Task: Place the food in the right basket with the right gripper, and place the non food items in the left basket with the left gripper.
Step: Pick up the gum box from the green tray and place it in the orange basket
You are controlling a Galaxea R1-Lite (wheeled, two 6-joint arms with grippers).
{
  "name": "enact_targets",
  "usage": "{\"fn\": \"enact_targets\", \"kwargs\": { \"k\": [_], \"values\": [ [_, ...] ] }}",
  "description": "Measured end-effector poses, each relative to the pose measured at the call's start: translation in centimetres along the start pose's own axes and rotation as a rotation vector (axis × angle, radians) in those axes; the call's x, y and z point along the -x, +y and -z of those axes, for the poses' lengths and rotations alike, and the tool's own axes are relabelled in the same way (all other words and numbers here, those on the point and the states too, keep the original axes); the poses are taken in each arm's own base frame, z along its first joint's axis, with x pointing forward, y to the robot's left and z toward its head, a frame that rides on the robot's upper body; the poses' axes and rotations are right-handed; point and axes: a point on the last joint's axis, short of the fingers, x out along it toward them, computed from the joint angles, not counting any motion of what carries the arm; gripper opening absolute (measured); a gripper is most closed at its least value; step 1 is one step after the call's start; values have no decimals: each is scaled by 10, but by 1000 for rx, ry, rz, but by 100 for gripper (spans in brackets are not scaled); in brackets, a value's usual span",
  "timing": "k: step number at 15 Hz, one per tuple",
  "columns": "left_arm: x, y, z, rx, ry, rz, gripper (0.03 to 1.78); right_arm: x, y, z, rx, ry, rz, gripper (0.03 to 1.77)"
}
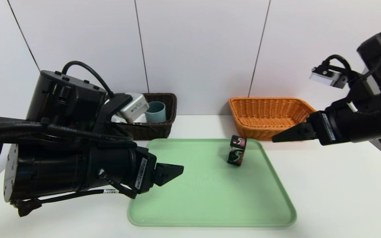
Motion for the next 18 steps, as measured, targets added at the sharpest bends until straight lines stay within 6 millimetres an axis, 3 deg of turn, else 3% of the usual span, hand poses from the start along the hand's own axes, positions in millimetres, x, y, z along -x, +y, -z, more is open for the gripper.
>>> {"fn": "enact_targets", "kwargs": {
  "k": [3, 8, 13, 18],
  "values": [
    [-3, 0, 1, 0, 8, -1, 169, -22, 7, -18, 2, 85, 3, 171],
    [-8, 0, 2, 3, 22, -8, 169, -58, 40, -39, -71, 142, 94, 171],
    [-10, 1, 4, 7, 30, -11, 169, -95, 61, -45, -221, 169, 197, 171],
    [-16, 1, 3, 9, 24, -11, 169, -126, 59, -43, -340, 189, 277, 171]
  ]
}}
